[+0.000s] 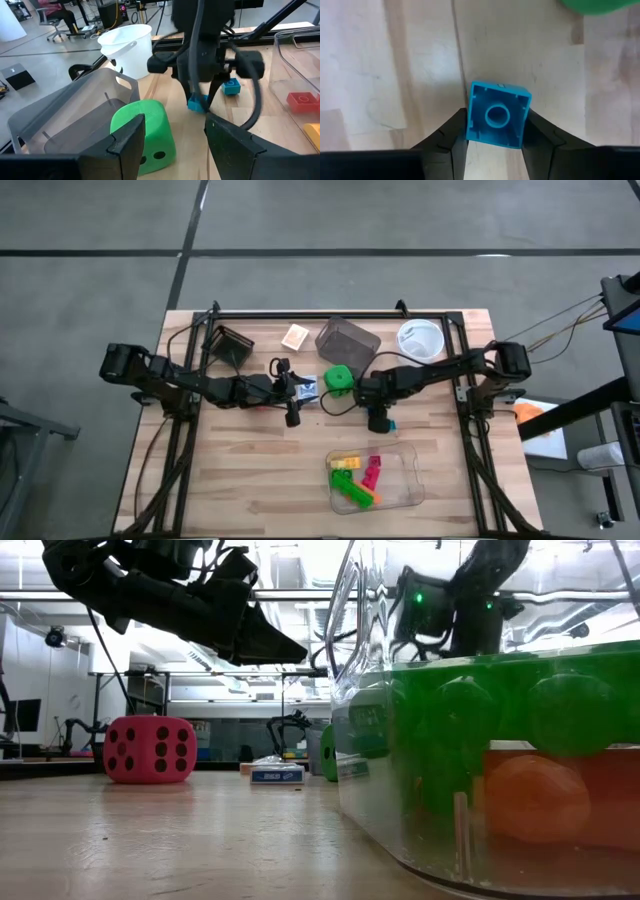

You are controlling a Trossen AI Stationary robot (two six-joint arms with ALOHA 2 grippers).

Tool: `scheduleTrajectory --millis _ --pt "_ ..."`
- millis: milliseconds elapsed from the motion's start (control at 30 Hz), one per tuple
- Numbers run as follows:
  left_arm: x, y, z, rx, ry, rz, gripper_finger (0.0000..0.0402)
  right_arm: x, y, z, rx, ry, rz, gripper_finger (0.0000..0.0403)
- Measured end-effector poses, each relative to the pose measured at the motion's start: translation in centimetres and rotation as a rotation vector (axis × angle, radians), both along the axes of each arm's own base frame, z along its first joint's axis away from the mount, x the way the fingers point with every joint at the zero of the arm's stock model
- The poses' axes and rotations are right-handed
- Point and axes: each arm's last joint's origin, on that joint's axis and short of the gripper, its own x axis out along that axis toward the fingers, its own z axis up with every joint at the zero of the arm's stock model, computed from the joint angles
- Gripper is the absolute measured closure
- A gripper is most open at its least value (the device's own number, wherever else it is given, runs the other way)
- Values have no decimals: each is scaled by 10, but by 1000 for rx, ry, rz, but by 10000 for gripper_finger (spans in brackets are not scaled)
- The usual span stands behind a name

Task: Pick & Place Toys
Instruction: Put the blue game piece into the bottom transparent bin

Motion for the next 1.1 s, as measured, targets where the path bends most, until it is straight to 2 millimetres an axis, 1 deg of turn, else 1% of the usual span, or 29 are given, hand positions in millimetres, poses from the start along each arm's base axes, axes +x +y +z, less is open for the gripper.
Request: scheduleTrajectory --millis 167,333,467,600,700,833,1000,1100 --pt "0 0 0 0 1 0 193 -2 4 12 -11 -42 12 268" --pt "0 0 0 0 4 0 193 -7 13 34 -38 -131 40 268" --pt "0 0 0 0 4 0 193 -11 28 55 -50 -287 83 268" --pt "0 0 -1 1 7 0 193 -19 49 72 -24 -507 155 268" --pt "0 0 -1 0 9 0 193 -29 66 80 11 -658 212 268" --pt "0 0 -1 0 10 0 193 -44 89 83 74 -738 279 268" --pt "0 0 -1 0 9 -1 193 -57 117 84 151 -733 344 268" --pt "0 0 -1 0 9 0 193 -59 129 81 183 -695 352 268"
